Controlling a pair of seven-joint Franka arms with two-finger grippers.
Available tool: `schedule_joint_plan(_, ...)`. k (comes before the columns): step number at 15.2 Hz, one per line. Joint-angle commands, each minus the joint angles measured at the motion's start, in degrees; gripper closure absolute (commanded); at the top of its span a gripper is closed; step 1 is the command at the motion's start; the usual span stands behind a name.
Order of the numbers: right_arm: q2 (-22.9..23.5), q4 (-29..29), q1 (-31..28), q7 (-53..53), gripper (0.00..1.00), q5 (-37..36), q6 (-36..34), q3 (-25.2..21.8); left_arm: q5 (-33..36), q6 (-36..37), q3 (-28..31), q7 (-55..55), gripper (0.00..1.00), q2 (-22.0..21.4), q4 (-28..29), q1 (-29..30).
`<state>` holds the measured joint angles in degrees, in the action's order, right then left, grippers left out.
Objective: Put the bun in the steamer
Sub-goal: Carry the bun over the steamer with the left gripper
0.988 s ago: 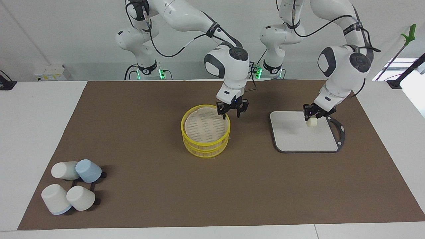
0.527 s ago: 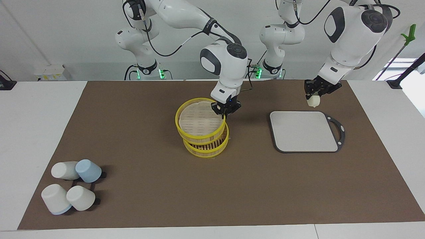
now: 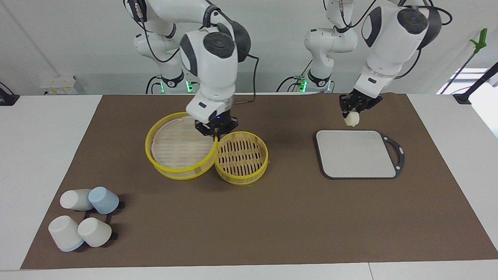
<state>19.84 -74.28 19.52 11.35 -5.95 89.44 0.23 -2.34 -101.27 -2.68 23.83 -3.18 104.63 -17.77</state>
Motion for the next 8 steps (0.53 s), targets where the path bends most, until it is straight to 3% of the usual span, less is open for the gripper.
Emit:
schedule_joint_plan(1, -1.73, -0.69, -7.98, -7.2, 1.0, 0.59, -2.86, 1.0, -1.08, -8.81, 0.83, 12.6, 0.63, 6.14, 0.23, -11.01)
schedule_joint_plan(4, -2.61, -2.96, -14.06, -12.31, 1.0, 0.59, -3.13, 0.91, -0.91, -19.71, 0.92, 21.33, 0.63, 13.88, 0.05, -20.96)
schedule_joint_plan(6, -3.58, -5.34, -16.0, -12.41, 1.0, 0.59, -2.08, 0.91, -0.82, -24.74, 0.84, 21.52, 0.63, 15.04, 1.89, -23.35)
schedule_joint_plan(8, -3.93, -6.4, -16.27, -12.32, 1.0, 0.59, -1.2, 0.91, -0.21, -28.35, 1.01, 21.79, 0.62, 19.06, 1.64, -25.89)
